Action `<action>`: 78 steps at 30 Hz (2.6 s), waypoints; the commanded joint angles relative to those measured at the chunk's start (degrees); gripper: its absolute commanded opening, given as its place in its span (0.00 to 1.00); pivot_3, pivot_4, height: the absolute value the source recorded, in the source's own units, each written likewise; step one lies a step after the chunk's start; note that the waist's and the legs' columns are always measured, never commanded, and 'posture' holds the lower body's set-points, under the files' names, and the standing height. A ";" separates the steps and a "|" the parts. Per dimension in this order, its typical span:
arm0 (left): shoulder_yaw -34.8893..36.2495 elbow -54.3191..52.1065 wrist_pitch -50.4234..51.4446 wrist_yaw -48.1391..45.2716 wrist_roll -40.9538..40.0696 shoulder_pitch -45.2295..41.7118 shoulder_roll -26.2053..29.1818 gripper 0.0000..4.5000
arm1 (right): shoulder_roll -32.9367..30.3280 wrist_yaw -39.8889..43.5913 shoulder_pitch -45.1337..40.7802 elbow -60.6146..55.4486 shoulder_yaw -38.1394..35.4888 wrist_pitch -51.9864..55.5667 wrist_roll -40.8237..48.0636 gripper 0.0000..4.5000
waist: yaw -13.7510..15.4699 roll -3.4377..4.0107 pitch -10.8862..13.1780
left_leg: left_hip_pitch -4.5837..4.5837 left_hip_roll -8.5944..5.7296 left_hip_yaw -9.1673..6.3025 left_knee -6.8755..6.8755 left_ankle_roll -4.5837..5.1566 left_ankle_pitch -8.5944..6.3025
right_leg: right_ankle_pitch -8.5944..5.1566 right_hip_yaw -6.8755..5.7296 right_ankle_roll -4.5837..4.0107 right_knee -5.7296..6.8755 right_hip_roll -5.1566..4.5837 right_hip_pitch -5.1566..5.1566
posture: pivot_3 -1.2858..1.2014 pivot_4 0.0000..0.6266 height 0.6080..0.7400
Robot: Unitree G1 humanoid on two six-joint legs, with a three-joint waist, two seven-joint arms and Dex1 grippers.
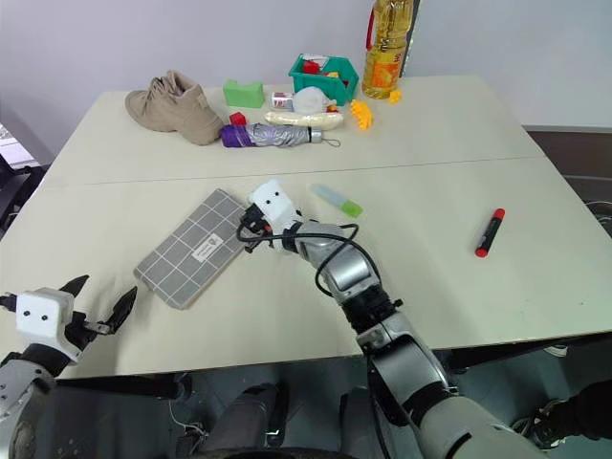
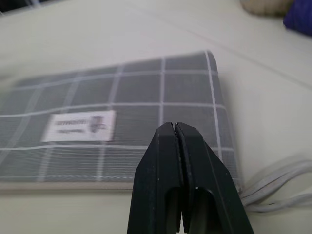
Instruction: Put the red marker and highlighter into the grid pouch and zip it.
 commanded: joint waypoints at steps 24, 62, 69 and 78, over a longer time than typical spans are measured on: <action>-19.30 21.52 -41.38 1.61 33.92 -15.41 18.47 1.00 | 5.49 -1.93 -1.64 4.51 -5.51 8.04 0.31 0.02 | -0.06 0.26 -0.12 | 0.28 -0.03 0.00 -0.42 -0.13 0.08 | 0.01 0.09 -0.01 0.14 0.05 -0.10 | 0.52 0.24 0.99; -28.07 -3.21 -11.09 -3.18 7.50 -18.58 2.75 0.00 | -20.17 11.11 9.33 -23.89 -7.70 0.79 1.27 0.98 | 0.08 0.25 -0.11 | 0.00 0.01 0.01 -0.25 -0.16 0.14 | 0.00 0.28 -0.01 0.55 0.23 -0.28 | 0.52 0.24 0.99; -28.18 -3.95 -10.72 -3.79 7.85 -18.69 1.93 0.00 | -18.95 9.08 8.98 -21.19 -8.66 2.49 1.67 0.51 | 0.21 0.25 -0.11 | 0.00 -0.01 -0.01 -0.23 -0.17 0.15 | 0.00 0.29 -0.01 0.54 0.21 -0.26 | 0.52 0.24 0.99; -27.82 -3.95 -10.45 -3.14 8.92 -18.38 1.36 0.00 | -18.69 9.02 9.11 -22.19 -9.08 3.18 2.17 0.01 | 0.16 0.25 -0.11 | 0.00 0.00 -0.01 -0.23 -0.18 0.15 | 0.00 0.28 -0.01 0.54 0.22 -0.26 | 0.52 0.24 0.99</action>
